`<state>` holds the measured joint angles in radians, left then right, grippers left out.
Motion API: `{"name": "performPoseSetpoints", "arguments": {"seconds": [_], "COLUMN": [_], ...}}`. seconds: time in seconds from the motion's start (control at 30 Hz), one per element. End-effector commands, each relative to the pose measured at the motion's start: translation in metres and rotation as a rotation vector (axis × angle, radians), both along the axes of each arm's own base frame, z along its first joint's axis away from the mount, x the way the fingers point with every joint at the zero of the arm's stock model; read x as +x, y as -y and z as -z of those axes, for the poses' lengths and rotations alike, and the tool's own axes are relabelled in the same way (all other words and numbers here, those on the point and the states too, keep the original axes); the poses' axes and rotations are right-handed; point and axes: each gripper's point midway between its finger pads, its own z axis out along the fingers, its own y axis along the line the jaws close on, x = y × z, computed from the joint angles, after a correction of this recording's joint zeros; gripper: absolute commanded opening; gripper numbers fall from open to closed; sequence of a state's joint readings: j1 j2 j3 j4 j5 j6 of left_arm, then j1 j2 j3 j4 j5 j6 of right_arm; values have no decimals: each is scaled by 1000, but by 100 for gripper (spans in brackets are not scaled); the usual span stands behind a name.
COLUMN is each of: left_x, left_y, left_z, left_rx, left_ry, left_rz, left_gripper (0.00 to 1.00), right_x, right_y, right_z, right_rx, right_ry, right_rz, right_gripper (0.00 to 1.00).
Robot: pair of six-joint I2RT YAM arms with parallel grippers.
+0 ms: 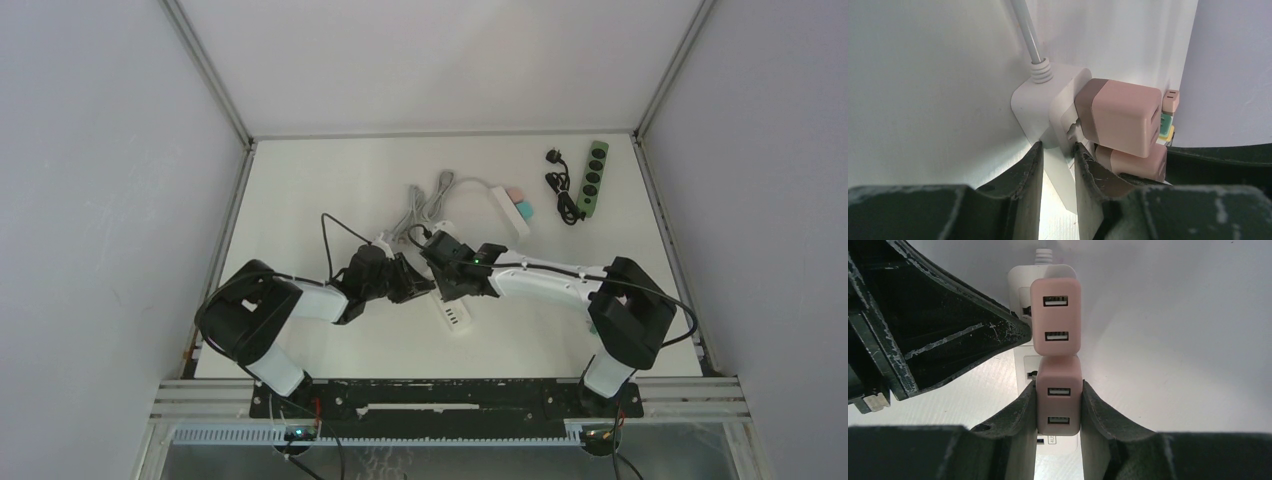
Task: Insert the plug
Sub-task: Insert the plug into the socket.
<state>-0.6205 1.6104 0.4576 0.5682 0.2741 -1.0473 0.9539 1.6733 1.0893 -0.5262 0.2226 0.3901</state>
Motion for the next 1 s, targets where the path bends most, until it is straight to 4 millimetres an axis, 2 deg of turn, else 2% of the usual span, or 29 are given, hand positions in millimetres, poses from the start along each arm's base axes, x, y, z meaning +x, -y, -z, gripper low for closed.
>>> {"name": "performPoseSetpoints", "arguments": {"seconds": [0.0,0.23,0.43,0.63,0.8,0.97], "left_x": [-4,-4,-4,-4,-3,-4], "left_y": [-3,-5,-4,-4,-4,-6], "left_z": [10,9,8,9,8,8], "left_rx": [17,18,16,18,16,18], "left_ry": [-13,-8,-5,-6,-3,-1], "left_rz": [-1,-6,-6,-6,-7,-11], "left_gripper": [31,30,30,30,30,30], "right_x": [-65,-57,-62,-78,-78,-77], "right_y": [24,42,29,19,27,30], "right_z": [65,62,68,76,79,79], "right_rx": [-158,-183,-121,-189,-275,-223], "right_ry": [-262,-229,-298,-295,-274,-294], "right_rz": [-57,21,0,-116,-122,-73], "right_gripper": [0,0,0,0,0,0]}}
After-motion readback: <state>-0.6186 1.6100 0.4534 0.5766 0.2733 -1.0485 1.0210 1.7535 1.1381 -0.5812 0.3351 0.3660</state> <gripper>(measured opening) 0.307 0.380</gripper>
